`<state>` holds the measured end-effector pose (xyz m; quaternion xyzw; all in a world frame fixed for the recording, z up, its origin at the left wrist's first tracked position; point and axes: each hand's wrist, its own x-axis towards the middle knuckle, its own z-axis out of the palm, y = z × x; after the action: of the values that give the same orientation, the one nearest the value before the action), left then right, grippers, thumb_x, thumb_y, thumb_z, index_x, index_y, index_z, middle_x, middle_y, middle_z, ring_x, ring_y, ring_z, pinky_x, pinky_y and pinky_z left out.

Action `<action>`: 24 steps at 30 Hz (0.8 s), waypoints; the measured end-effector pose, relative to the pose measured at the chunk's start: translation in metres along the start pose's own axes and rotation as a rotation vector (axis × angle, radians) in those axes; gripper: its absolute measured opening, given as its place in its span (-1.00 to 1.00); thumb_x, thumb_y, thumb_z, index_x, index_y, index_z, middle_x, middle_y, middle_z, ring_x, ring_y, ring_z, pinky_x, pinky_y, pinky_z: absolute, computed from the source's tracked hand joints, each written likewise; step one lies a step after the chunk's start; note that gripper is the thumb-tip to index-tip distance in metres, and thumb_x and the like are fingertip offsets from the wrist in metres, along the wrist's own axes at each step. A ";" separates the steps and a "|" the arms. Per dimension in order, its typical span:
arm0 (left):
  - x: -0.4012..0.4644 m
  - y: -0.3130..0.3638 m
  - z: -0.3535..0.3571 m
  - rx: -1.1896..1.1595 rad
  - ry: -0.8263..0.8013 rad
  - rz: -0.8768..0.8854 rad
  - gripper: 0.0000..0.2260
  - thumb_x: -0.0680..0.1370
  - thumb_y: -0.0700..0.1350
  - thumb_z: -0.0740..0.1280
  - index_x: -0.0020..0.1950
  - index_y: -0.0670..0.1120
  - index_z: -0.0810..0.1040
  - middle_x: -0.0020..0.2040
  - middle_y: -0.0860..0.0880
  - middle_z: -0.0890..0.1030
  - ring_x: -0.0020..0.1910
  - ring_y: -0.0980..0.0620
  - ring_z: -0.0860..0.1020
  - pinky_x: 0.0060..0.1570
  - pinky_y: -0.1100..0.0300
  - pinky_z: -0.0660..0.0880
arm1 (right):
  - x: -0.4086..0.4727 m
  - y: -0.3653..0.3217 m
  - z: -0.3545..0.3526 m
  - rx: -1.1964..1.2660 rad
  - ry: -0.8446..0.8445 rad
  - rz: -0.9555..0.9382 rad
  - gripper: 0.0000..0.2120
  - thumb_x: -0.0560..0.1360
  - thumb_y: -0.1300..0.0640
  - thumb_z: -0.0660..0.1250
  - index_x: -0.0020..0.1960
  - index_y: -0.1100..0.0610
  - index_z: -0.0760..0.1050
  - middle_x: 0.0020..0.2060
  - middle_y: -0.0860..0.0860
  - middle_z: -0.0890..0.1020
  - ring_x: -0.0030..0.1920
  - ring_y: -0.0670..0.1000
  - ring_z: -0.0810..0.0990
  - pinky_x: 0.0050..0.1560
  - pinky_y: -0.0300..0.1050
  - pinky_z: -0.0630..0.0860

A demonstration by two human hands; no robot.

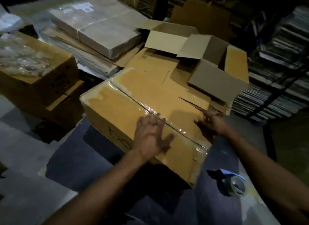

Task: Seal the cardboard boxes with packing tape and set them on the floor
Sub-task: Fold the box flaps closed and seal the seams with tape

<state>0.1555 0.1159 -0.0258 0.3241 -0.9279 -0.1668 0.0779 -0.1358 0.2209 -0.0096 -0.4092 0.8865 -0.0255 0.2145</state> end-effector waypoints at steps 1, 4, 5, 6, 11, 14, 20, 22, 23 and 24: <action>-0.009 0.034 0.009 0.002 -0.042 0.021 -0.14 0.51 0.53 -0.01 0.62 0.00 0.28 0.66 -0.08 0.21 0.66 -0.14 0.05 0.57 -0.15 0.00 | -0.005 0.005 0.002 0.038 0.015 0.007 -0.20 0.49 -0.45 0.23 0.59 -0.07 0.20 0.38 0.14 0.50 0.30 0.15 0.50 0.21 0.03 0.48; -0.035 0.111 0.035 0.060 -0.162 0.069 -0.07 0.53 0.52 0.07 0.70 -0.08 0.04 0.71 -0.12 -0.06 0.68 -0.13 -0.19 0.57 -0.21 -0.23 | -0.015 0.017 0.009 0.030 0.119 -0.009 -0.34 0.51 -0.43 0.23 0.44 -0.04 0.39 0.17 0.10 0.62 0.13 0.11 0.58 0.03 -0.07 0.43; -0.043 0.124 0.044 0.104 -0.197 0.071 -0.09 0.56 0.47 0.10 0.70 -0.09 -0.03 0.71 -0.13 -0.13 0.67 -0.12 -0.25 0.57 -0.22 -0.28 | -0.019 0.020 0.013 0.047 0.147 -0.015 -0.32 0.47 -0.49 0.20 0.38 -0.04 0.43 0.11 0.08 0.65 0.08 0.11 0.61 0.02 -0.06 0.48; -0.051 0.131 0.051 0.150 -0.209 0.064 -0.12 0.59 0.41 0.12 0.70 -0.10 -0.07 0.70 -0.14 -0.16 0.66 -0.12 -0.28 0.57 -0.23 -0.31 | -0.023 0.028 0.019 0.083 0.169 -0.025 -0.26 0.41 -0.57 0.16 0.32 -0.05 0.45 0.07 0.08 0.65 0.05 0.12 0.62 0.03 -0.01 0.53; -0.082 0.114 0.058 0.279 -0.065 0.074 -0.29 0.57 0.32 0.15 0.61 -0.07 0.34 0.66 -0.08 0.23 0.66 -0.17 0.12 0.58 -0.29 0.02 | -0.058 0.058 0.052 0.126 0.298 0.067 -0.31 0.52 -0.48 0.17 0.40 0.01 0.41 0.17 0.16 0.63 0.18 0.29 0.59 0.06 0.12 0.46; -0.092 0.097 0.059 0.244 0.006 0.057 -0.43 0.59 0.23 0.20 0.51 -0.03 0.50 0.54 -0.02 0.45 0.56 -0.11 0.36 0.52 -0.17 0.26 | -0.073 0.071 0.064 0.160 0.300 0.079 -0.35 0.58 -0.43 0.10 0.39 0.05 0.43 0.18 0.21 0.61 0.18 0.32 0.57 -0.01 0.11 0.43; -0.077 0.088 0.070 0.188 0.016 0.070 -0.23 0.38 -0.14 0.55 0.59 -0.07 0.40 0.60 -0.07 0.36 0.60 -0.08 0.29 0.57 -0.10 0.14 | -0.068 0.075 0.057 0.250 0.288 0.046 -0.42 0.62 -0.37 0.09 0.32 0.07 0.47 0.11 0.16 0.62 0.12 0.26 0.59 -0.07 0.04 0.41; -0.071 0.102 0.079 0.217 0.055 0.075 -0.20 0.43 -0.08 0.52 0.63 -0.11 0.30 0.63 -0.08 0.27 0.63 -0.08 0.22 0.60 -0.11 0.07 | -0.065 0.076 0.050 0.275 0.239 -0.031 -0.46 0.63 -0.34 0.08 0.32 0.04 0.50 0.12 0.13 0.64 0.14 0.23 0.60 0.02 0.07 0.48; -0.070 0.110 0.086 0.216 0.104 0.086 -0.29 0.54 -0.01 0.43 0.64 -0.12 0.27 0.64 -0.08 0.25 0.64 -0.08 0.21 0.61 -0.12 0.06 | -0.065 0.081 0.047 0.335 0.207 -0.095 -0.47 0.65 -0.33 0.05 0.29 0.03 0.53 0.11 0.12 0.65 0.13 0.21 0.61 0.05 0.09 0.52; -0.069 0.117 0.095 0.223 0.140 0.100 -0.36 0.62 0.05 0.34 0.65 -0.13 0.26 0.64 -0.07 0.25 0.64 -0.07 0.20 0.61 -0.13 0.06 | -0.070 0.088 0.045 0.453 0.168 -0.162 -0.47 0.66 -0.32 0.03 0.20 0.04 0.57 0.07 0.11 0.67 0.08 0.17 0.62 0.07 0.09 0.54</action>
<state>0.1180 0.2697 -0.0749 0.2950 -0.9480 -0.0355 0.1143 -0.1409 0.3370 -0.0444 -0.4171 0.8371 -0.2745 0.2235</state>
